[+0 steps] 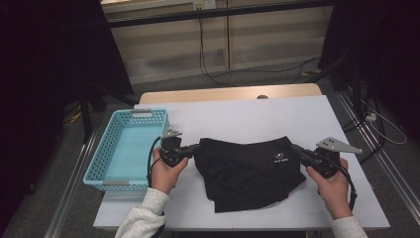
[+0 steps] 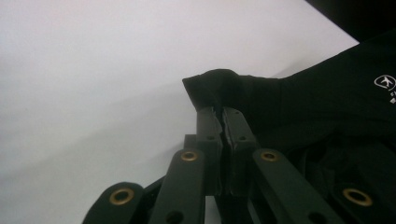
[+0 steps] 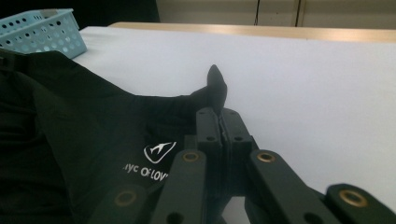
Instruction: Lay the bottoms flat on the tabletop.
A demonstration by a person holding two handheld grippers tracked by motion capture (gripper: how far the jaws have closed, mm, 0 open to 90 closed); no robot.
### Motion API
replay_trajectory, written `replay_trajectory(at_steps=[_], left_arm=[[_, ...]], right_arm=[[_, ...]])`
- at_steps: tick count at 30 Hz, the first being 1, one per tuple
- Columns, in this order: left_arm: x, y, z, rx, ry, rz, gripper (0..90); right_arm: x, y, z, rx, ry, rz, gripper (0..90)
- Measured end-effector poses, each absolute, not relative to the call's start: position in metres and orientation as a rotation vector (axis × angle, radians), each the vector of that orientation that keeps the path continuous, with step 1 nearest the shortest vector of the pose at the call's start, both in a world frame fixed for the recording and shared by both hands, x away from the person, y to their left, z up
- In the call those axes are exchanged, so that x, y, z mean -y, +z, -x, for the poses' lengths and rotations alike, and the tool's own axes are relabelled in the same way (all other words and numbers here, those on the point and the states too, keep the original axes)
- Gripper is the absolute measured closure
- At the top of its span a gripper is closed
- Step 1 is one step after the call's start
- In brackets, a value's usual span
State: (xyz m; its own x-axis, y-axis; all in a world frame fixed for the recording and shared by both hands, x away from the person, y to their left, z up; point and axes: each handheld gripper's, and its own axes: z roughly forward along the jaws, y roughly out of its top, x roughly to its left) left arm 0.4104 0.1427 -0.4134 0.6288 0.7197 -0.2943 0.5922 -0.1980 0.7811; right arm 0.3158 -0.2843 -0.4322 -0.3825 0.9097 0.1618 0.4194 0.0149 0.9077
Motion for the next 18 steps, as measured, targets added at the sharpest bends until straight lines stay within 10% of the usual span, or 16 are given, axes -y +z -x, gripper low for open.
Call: replay_trajectory(at_steps=[18], left_arm=[[-0.148,-0.38,-0.431,-1.028,0.212,-1.835,86.6]], right_arm=[[0.28,-0.394,-0.357,-1.755,1.398,-1.305,88.0]])
